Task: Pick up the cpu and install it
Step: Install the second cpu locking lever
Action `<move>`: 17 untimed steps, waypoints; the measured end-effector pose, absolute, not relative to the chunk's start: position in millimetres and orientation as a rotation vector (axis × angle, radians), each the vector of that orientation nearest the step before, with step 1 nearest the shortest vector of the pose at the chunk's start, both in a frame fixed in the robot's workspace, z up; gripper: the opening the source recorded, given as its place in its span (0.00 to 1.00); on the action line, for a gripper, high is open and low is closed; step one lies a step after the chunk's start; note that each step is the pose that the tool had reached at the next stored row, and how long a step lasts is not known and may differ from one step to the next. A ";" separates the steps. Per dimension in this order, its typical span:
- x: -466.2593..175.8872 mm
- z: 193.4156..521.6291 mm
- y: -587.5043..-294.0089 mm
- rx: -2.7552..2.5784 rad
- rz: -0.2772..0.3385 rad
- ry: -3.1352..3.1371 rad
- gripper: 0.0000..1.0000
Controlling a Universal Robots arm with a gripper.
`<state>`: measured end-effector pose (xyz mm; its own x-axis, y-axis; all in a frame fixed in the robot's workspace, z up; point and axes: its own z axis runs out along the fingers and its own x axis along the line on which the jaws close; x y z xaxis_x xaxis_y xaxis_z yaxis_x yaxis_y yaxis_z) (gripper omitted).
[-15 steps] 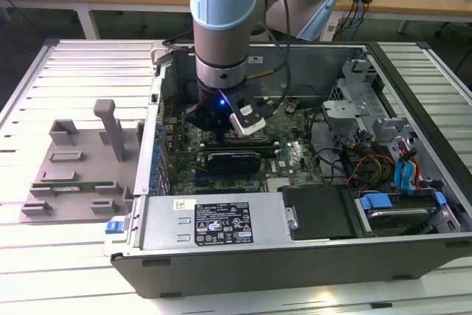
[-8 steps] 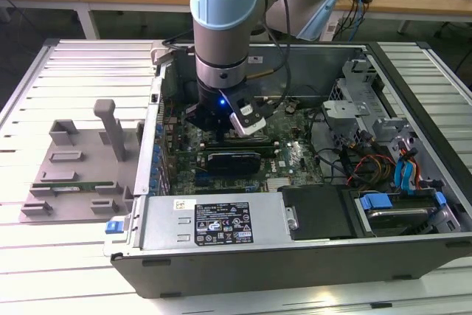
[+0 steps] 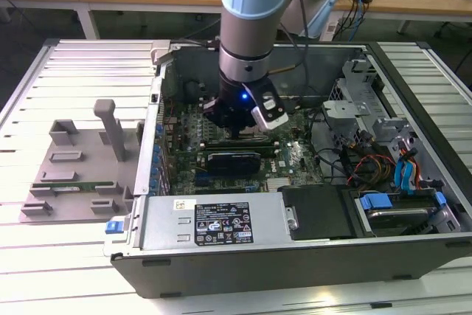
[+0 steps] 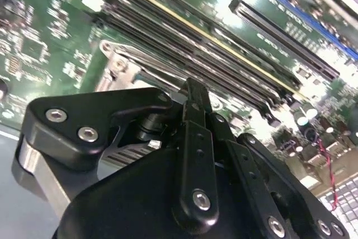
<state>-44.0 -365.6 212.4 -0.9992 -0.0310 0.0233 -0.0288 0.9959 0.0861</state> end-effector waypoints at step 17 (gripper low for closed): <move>-5.0 242.3 -349.6 0.041 0.090 -3.093 0.11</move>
